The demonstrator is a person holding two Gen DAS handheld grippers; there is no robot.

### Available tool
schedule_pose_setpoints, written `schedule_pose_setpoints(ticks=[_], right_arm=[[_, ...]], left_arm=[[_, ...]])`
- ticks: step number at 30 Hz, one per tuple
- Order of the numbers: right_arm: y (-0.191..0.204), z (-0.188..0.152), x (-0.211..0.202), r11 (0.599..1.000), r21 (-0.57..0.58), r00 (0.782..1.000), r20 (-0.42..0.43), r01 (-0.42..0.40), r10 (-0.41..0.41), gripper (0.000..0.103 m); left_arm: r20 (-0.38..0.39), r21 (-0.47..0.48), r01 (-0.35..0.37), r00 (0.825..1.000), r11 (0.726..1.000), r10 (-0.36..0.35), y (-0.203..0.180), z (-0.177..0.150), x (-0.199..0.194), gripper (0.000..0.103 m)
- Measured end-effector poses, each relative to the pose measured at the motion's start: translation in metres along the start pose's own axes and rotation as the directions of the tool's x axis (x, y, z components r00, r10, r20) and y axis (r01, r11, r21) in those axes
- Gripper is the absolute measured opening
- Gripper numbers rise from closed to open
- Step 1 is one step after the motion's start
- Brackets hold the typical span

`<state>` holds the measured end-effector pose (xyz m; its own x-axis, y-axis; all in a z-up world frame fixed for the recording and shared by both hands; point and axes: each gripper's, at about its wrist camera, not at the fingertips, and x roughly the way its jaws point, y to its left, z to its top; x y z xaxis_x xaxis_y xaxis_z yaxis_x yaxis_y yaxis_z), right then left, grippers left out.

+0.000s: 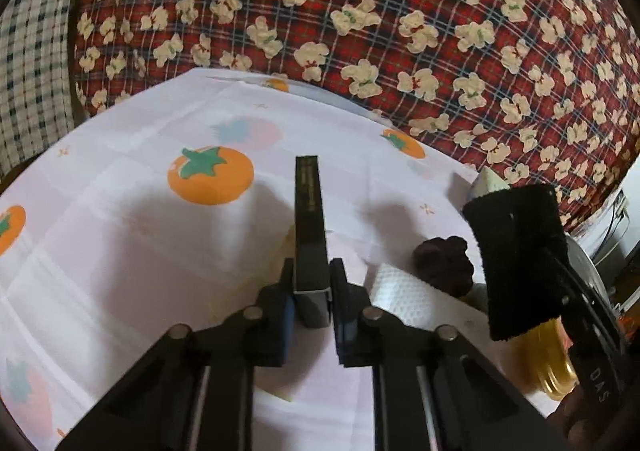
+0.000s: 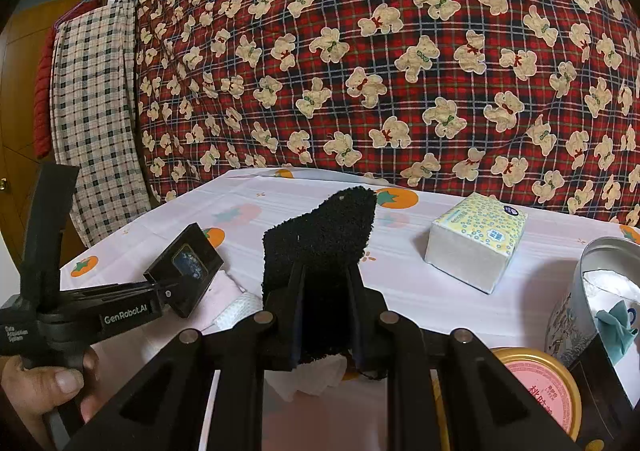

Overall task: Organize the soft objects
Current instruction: 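Hold the black pouch and black case raised above the table with both grippers, then carry the black pouch and black case over the basin with both grippers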

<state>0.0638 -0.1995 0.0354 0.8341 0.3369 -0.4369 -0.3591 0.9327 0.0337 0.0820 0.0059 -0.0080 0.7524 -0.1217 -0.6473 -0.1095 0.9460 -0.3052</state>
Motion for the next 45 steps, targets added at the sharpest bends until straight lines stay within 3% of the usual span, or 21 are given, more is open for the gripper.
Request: schedule_pose_setpoints(ticks=[10,22,38,45], right_arm=[[0.002,-0.001,-0.007,1.000,0.000,0.999,0.034,-0.006,0.006,0.020],[0.007,-0.001,-0.014,1.000,-0.002,0.997,0.075,-0.005,0.005,0.020],[0.004,-0.004,-0.030,1.000,-0.015,0.990,0.142,0.009,-0.007,0.020],[-0.004,-0.006,-0.034,1.000,0.007,0.989,0.150,0.008,-0.009,0.020]], left_arm=[[0.086,0.004,0.001,0.996,1.000,-0.001,-0.003,0.000,-0.016,0.012],[0.247,0.113,-0.133,0.964,0.985,0.102,-0.031,-0.006,-0.041,0.012],[0.336,0.176,-0.211,0.931,0.962,0.143,-0.048,-0.014,-0.053,0.012],[0.347,0.189,-0.206,0.929,0.960,0.131,-0.053,-0.015,-0.055,0.012]])
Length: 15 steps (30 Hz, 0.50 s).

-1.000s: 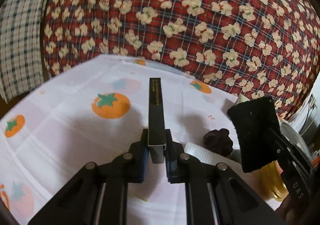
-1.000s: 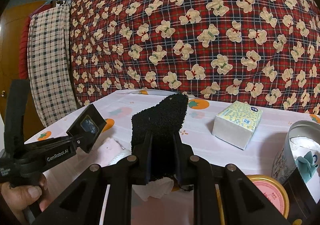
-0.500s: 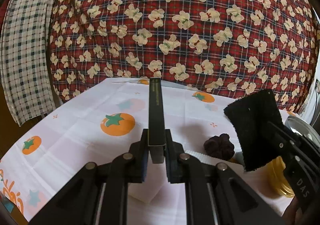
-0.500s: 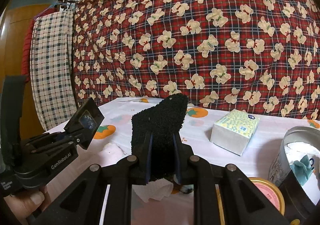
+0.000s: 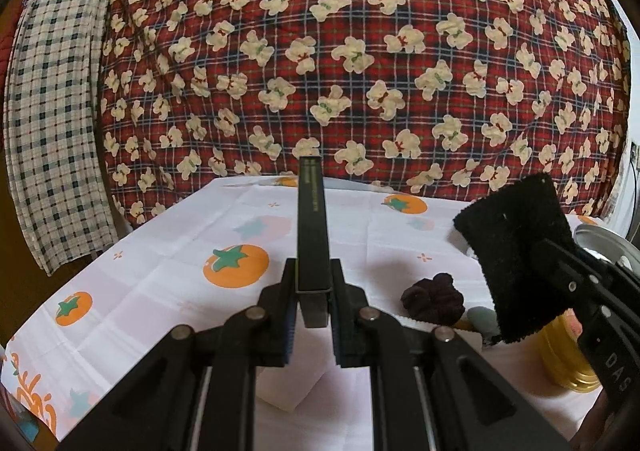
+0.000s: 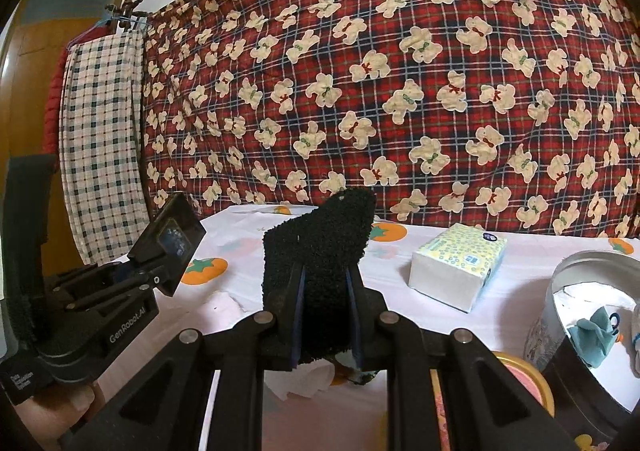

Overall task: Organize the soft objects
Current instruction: 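Carry the black pouch and black case over the basin with both grippers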

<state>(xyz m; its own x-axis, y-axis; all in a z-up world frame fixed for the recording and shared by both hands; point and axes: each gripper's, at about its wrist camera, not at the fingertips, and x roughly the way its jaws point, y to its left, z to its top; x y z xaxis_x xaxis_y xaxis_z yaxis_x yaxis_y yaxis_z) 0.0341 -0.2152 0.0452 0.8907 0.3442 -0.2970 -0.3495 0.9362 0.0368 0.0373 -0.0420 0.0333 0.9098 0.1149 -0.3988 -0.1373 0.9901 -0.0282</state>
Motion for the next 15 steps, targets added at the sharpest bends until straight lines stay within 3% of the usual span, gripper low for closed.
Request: schedule_pose_setpoints(ticks=[9,15], right_arm=[[-0.009,-0.002,-0.014,1.000,-0.006,0.999,0.036,0.014,-0.014,0.020],[-0.040,0.007,-0.034,0.999,0.033,0.997,0.059,0.043,-0.045,0.020]], left_arm=[[-0.013,0.028,0.054,0.998,0.998,-0.054,-0.022,-0.002,-0.002,0.012],[-0.057,0.045,0.141,0.989,0.989,-0.139,-0.055,0.002,-0.002,0.012]])
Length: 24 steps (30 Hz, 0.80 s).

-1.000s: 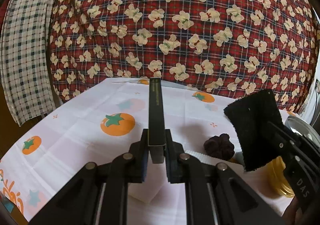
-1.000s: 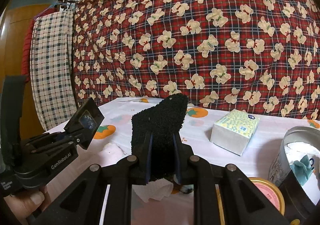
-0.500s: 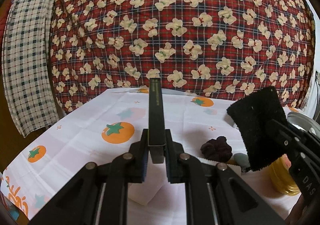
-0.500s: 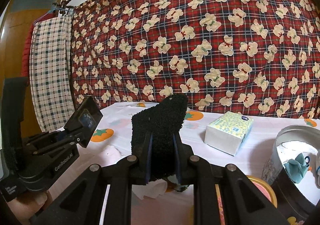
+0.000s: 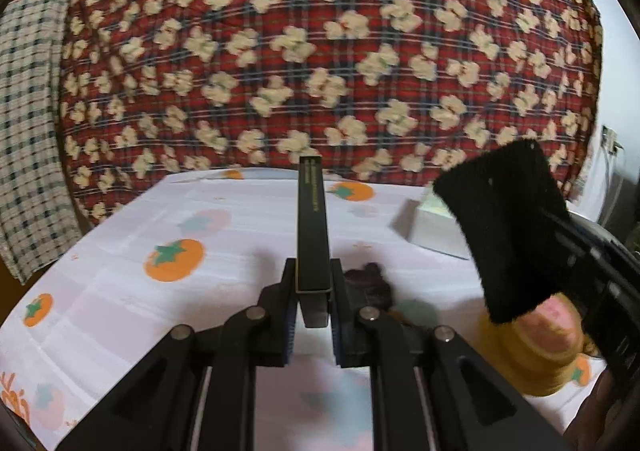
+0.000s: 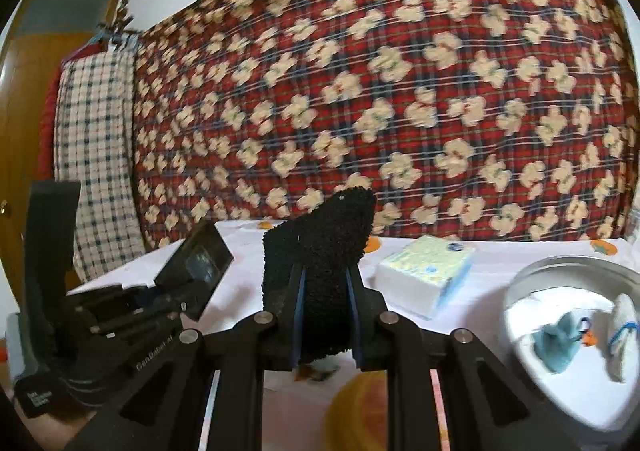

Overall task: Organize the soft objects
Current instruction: 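Carry the black pouch and black case over the basin with both grippers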

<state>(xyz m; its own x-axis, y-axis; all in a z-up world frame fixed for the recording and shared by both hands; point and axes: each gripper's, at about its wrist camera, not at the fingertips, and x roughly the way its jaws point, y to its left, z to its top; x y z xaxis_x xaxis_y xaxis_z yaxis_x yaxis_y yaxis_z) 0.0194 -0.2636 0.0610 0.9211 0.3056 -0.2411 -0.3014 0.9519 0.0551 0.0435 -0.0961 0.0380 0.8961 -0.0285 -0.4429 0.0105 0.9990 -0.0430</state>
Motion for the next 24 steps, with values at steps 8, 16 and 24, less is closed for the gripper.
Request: schedule_pose_setpoints(ticks=[8,16,24], right_arm=[[-0.071,0.019,-0.032,0.992,0.044,0.993,-0.003,0.119,-0.119,0.020],[-0.158,0.013,-0.050,0.955,0.114,0.959,-0.106,0.275,-0.263,0.020],[-0.203,0.000,-0.060,0.921,0.144,0.927,-0.165,0.362,-0.338,0.021]], left_arm=[[-0.072,0.038,0.194,0.979,0.980,-0.191,-0.070,0.025,0.001,0.012],[-0.199,0.100,0.363,0.920,0.926,-0.339,-0.165,0.040,0.017,0.012],[-0.313,0.120,0.420,0.876,0.900,-0.367,-0.223,0.038,0.037,0.012]])
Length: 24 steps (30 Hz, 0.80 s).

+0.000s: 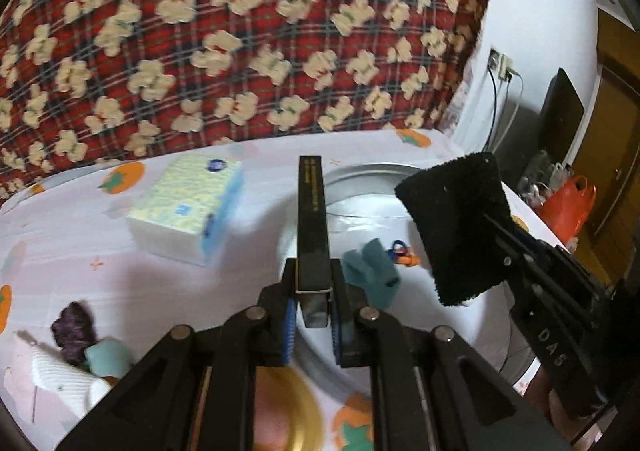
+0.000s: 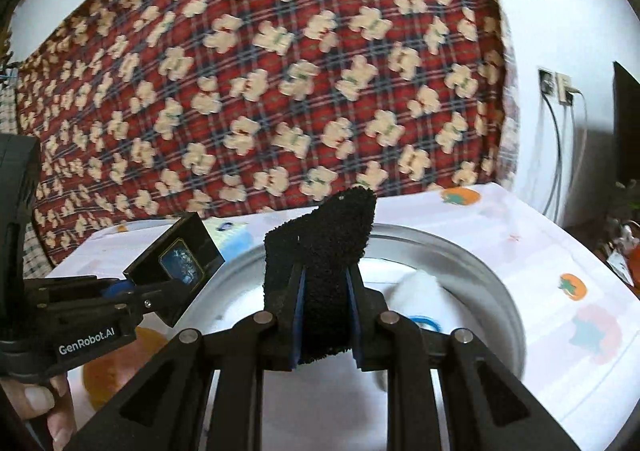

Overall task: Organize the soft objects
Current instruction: 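Carry the black pouch and black case over the basin with both grippers, then open both grippers to drop the pouch and case into the basin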

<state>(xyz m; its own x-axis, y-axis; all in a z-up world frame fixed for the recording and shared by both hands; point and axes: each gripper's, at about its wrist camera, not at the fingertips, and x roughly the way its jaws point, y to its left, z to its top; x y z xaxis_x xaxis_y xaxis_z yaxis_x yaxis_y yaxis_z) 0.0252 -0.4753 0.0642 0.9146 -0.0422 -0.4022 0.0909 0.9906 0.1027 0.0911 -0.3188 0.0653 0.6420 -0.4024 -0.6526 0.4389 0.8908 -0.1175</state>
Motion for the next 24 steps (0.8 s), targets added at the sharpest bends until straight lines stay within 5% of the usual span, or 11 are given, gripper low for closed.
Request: schedule_pose_setpoints(ticks=[12,15,17,24], right_arm=[[-0.034,-0.008,0.006,0.997,0.034,0.996,-0.044,0.073,-0.072,0.024],[-0.037,-0.008,0.008,0.994,0.052,0.994,-0.054,0.098,-0.095,0.044],[-0.039,-0.007,0.002,0.991,0.069,0.993,-0.027,0.112,-0.111,0.071],[-0.017,0.001,-0.016,0.996,0.051,0.996,0.053,0.070,-0.073,0.071]], left_arm=[[-0.087,0.043,-0.003,0.996,0.999,0.007,-0.028,-0.005,0.035,0.014],[-0.074,0.049,-0.045,0.996,0.998,0.049,-0.028,-0.005,0.031,0.038],[-0.042,0.045,-0.061,0.997,0.997,0.063,-0.024,-0.005,0.021,0.061],[0.096,-0.005,-0.122,0.988,0.993,0.122,0.020,-0.006,-0.032,0.071]])
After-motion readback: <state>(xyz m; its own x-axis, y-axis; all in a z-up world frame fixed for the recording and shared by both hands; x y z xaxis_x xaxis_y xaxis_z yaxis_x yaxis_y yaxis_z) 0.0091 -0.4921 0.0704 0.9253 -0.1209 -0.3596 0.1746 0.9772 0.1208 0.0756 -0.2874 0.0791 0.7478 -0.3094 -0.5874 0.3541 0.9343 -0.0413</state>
